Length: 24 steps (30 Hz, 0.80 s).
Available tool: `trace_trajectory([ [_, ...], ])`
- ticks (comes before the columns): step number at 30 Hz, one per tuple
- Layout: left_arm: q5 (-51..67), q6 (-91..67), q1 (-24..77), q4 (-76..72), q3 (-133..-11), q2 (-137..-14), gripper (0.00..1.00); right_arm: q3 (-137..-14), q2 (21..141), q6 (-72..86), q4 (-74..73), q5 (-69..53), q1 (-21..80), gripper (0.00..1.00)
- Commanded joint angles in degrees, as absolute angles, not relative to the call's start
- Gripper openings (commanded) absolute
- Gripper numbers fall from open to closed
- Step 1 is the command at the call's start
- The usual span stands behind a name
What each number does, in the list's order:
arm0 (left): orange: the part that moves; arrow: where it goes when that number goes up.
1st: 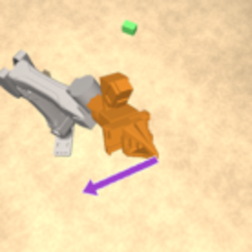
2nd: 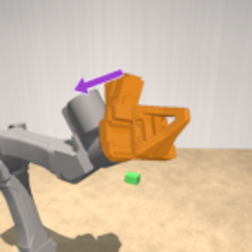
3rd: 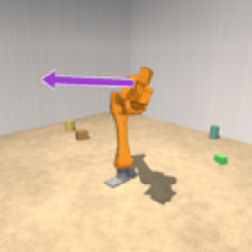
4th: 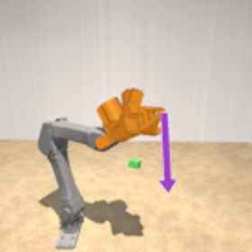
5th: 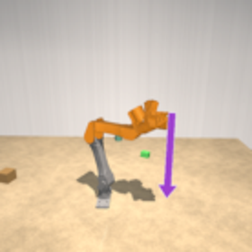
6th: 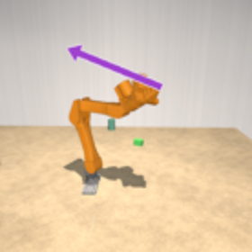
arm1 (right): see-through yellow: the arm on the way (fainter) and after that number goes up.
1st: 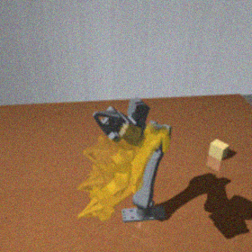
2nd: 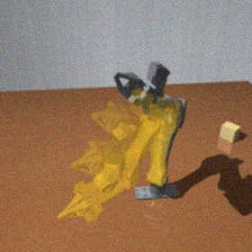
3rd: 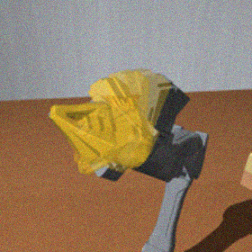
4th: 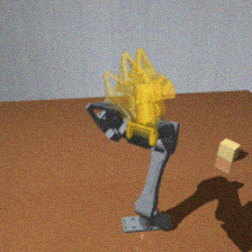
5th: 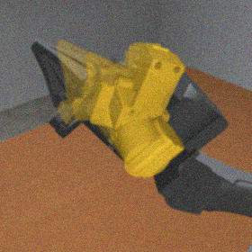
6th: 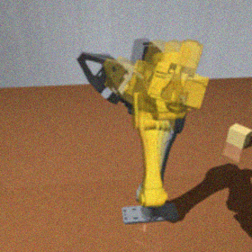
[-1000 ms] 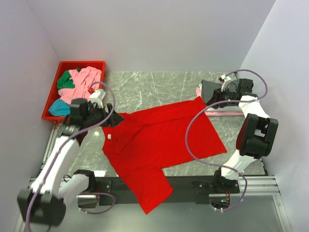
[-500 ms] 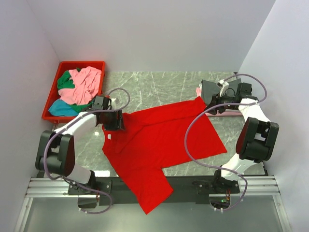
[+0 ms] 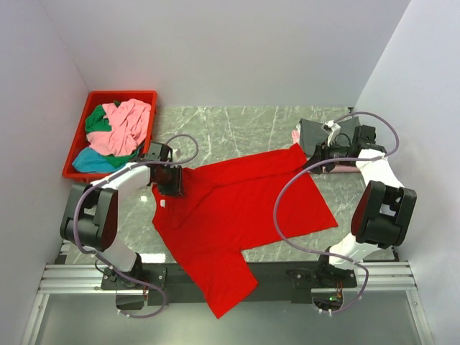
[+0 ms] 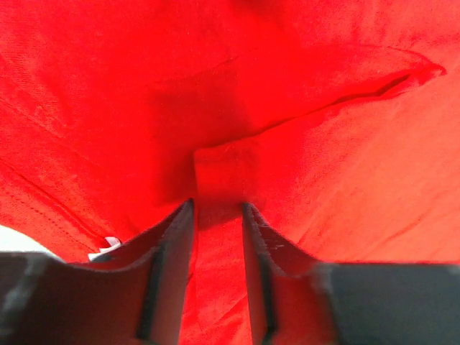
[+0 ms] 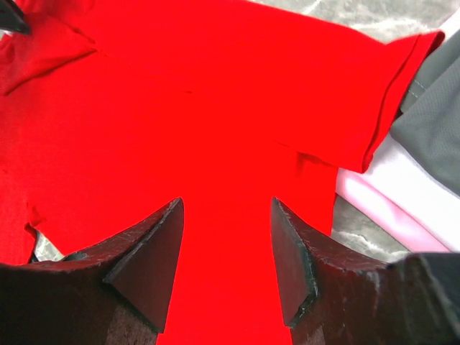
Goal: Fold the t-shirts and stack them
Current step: Fold the tshirt
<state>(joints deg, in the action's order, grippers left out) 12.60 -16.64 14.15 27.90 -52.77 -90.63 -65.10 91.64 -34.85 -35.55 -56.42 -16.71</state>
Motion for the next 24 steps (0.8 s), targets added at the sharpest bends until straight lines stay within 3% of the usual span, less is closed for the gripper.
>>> trace_trajectory([
  [1, 13.6, -15.9, 14.7, 28.0, -54.8, -91.1, 0.34, -64.2, 87.9, -36.2, -37.3, -59.2, -17.1, 0.59],
  [3, 14.2, -15.6, 14.7, 28.0, -54.9, -91.1, 0.28, -64.0, 86.8, -36.6, -38.1, -59.8, -17.1, 0.59],
  [6, 14.7, -15.6, 14.8, 28.7, -55.3, -90.5, 0.01, -63.5, 84.9, -36.8, -39.0, -60.4, -17.1, 0.59],
  [24, 30.1, -15.6, 19.9, 30.2, -52.9, -82.9, 0.05, -61.1, 82.7, -35.3, -37.4, -60.1, -17.1, 0.59],
])
